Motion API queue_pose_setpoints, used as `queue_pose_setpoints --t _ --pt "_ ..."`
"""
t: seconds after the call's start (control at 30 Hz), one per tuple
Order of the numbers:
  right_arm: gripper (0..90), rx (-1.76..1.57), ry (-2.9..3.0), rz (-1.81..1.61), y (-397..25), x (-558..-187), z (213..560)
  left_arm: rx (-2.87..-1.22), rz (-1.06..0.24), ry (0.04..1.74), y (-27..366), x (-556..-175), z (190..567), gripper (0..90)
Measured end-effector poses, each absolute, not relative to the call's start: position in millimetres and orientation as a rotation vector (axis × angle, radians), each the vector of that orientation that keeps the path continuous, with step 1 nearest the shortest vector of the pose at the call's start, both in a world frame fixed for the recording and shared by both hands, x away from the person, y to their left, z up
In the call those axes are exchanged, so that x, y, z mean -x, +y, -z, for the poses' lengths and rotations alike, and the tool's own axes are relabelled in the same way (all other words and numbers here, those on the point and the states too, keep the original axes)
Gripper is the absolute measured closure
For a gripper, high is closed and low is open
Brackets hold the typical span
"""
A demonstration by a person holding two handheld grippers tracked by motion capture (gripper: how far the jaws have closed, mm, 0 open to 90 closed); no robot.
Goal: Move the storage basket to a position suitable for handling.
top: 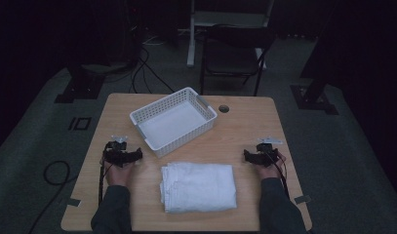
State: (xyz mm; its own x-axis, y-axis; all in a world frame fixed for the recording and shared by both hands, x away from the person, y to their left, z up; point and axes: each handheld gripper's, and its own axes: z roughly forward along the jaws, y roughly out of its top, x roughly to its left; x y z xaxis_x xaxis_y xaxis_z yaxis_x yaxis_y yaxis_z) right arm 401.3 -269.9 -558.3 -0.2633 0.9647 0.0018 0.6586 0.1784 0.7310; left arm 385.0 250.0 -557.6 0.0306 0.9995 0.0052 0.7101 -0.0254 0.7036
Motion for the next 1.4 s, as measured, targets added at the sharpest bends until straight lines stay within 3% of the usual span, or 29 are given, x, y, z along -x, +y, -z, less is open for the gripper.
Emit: queue_pose_setpoints --t 0.47,0.7,1.4 --pt "15.5 -1.525 1.991 -0.867 -269.7 -401.2 558.3 -1.814 -0.702 1.711 251.8 -381.3 554.7 14.7" --pt "15.5 -1.531 1.983 -0.864 -268.8 -401.3 558.3 -1.810 -0.680 1.740 254.0 -378.3 548.7 31.5" --pt "14.0 -1.522 1.996 -0.868 -268.6 -401.4 558.4 -1.679 -0.711 1.593 247.4 -355.8 498.5 29.2"
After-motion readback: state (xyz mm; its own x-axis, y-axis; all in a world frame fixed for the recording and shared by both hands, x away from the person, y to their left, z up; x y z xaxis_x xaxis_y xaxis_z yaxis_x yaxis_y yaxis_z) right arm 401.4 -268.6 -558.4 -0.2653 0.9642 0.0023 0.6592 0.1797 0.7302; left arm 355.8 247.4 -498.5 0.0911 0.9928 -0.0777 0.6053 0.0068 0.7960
